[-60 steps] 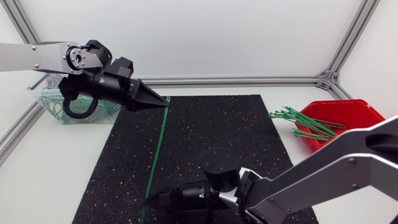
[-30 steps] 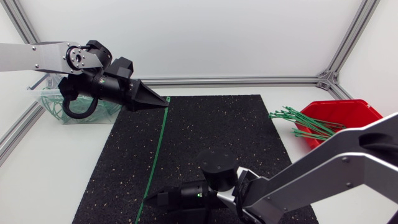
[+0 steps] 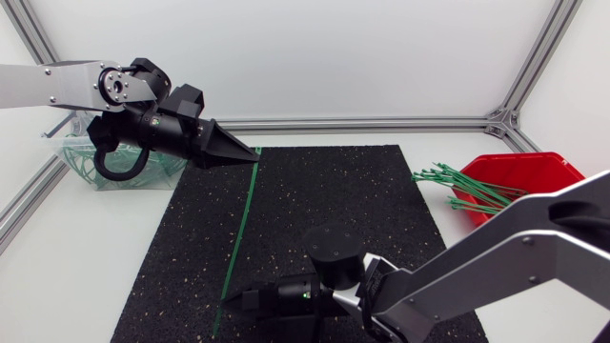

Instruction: Take a green cable tie from the red box, thread the tail through the head to close it, then place it in the transparent bin on the left.

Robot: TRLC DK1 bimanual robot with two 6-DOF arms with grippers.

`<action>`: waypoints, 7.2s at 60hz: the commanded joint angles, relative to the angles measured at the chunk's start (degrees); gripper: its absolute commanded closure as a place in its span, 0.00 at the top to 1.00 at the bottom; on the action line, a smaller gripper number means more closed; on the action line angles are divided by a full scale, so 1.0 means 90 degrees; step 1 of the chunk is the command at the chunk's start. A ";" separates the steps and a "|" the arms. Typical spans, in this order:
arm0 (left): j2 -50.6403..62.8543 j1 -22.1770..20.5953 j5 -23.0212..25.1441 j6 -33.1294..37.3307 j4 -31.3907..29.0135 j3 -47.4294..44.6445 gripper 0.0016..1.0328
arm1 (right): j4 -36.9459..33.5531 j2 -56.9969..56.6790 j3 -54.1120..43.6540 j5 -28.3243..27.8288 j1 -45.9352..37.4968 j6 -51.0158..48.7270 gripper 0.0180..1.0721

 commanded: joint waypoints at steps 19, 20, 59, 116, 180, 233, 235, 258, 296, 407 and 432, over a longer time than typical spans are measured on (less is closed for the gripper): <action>-0.0128 -0.0063 0.0101 0.0160 -0.0098 -0.0111 0.03 | 0.0093 -0.0072 -0.0136 0.0035 -0.0013 -0.0100 0.36; -0.0128 -0.0063 0.0101 0.0160 -0.0098 -0.0111 0.03 | 0.0093 -0.0072 -0.0136 0.0035 -0.0003 -0.0100 0.36; -0.0128 -0.0014 0.0101 0.0170 -0.0098 -0.0101 0.03 | 0.0093 -0.0033 -0.0175 0.0025 0.0173 -0.0100 0.24; -0.0264 0.0152 0.0121 0.0229 0.0117 -0.0443 0.03 | 0.0074 -0.0091 0.0177 0.0044 -0.0189 0.1296 0.05; -0.1876 -0.0502 -0.0446 -0.3209 0.4385 -0.2074 0.03 | -0.4272 -0.4437 -0.0400 0.1265 0.0056 0.8484 0.05; -0.4776 -0.0649 -0.1247 -0.4576 0.5595 -0.3666 0.03 | -0.9731 -0.5081 0.2813 -0.1889 -0.0501 1.2458 0.05; -0.4796 -0.0698 -0.1276 -0.4586 0.5595 -0.3675 0.03 | -0.9828 -0.5072 0.2882 -0.1928 -0.0530 1.2468 0.05; -0.4805 -0.0922 -0.1373 -0.4507 0.5625 -0.3753 0.03 | -1.0629 -0.4759 0.3116 -0.1020 -0.0589 1.2058 0.05; -0.4893 -0.1088 -0.1549 -0.4312 0.5625 -0.3861 0.03 | -1.0444 -0.5247 0.3263 -0.1147 -0.1146 1.2517 0.05; -0.5518 -0.1508 -0.2360 -0.3658 0.6123 -0.4388 0.03 | -1.3412 -0.2581 0.6593 -0.2026 -0.2357 1.2761 0.05; -0.5460 -0.1479 -0.2360 -0.3658 0.6113 -0.4427 0.03 | -1.1977 -0.3148 0.5069 -0.1411 -0.1995 1.2663 0.05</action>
